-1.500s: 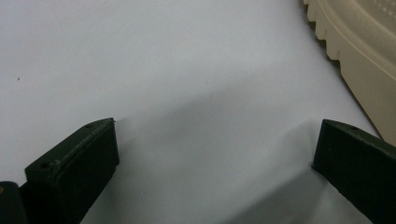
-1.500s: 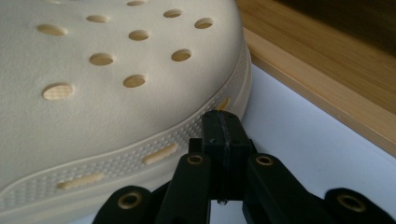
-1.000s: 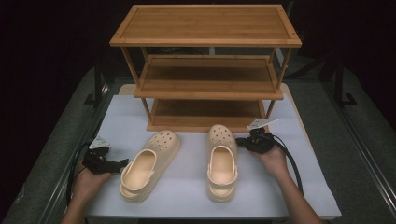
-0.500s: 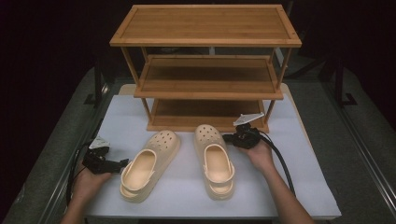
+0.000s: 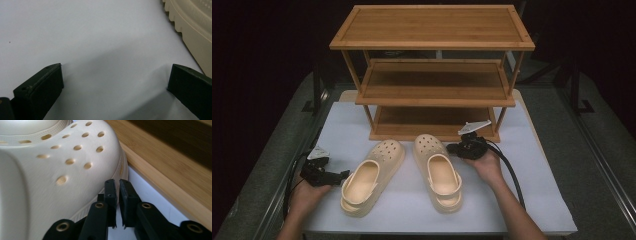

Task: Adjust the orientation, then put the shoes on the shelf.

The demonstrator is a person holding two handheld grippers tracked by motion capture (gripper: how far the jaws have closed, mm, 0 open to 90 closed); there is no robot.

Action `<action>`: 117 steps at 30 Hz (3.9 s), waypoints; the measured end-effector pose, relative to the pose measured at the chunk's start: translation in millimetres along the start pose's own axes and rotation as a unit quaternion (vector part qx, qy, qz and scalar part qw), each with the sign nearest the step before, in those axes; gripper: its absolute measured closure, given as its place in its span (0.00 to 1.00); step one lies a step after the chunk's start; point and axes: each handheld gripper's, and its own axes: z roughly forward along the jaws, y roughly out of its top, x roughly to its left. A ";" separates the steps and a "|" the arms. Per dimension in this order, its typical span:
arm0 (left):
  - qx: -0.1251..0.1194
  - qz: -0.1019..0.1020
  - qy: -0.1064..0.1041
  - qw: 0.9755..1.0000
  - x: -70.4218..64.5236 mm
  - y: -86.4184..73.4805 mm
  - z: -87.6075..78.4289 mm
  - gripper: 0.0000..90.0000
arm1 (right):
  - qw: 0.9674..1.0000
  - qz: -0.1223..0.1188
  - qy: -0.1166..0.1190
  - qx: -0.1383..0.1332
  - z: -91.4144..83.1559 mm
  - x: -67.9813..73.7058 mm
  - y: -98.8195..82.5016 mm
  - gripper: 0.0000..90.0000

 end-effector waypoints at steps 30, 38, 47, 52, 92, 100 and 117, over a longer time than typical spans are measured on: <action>0.000 0.001 0.001 1.000 0.0 -0.1 -0.1 0.00 | 1.000 -0.011 0.024 -0.009 -52.6 60.2 -20.0 0.75; 0.000 0.001 0.000 1.000 0.0 -0.1 -0.1 0.00 | 1.000 -0.013 -0.018 -0.007 -54.5 54.5 -19.9 0.92; 0.001 0.002 0.000 1.000 0.1 0.0 -0.2 0.00 | 0.999 -0.005 -0.048 -0.009 -77.4 37.1 -34.8 0.93; 0.000 0.002 0.001 1.000 0.0 -0.1 -0.1 0.00 | 0.999 0.006 -0.041 -0.019 -84.0 32.7 -43.9 0.90; -0.078 0.060 -0.123 0.988 -54.9 48.5 -54.4 0.17 | 0.998 -0.005 -0.033 -0.045 -88.0 35.7 -38.2 0.45; -0.071 0.078 -0.130 0.986 -69.3 55.8 -41.0 0.42 | 0.999 -0.007 -0.026 -0.045 -84.6 33.2 -31.9 0.47; -0.056 0.085 -0.115 0.988 -70.2 56.2 -33.8 0.75 | 0.999 -0.024 -0.017 -0.028 -66.3 26.5 -22.8 0.78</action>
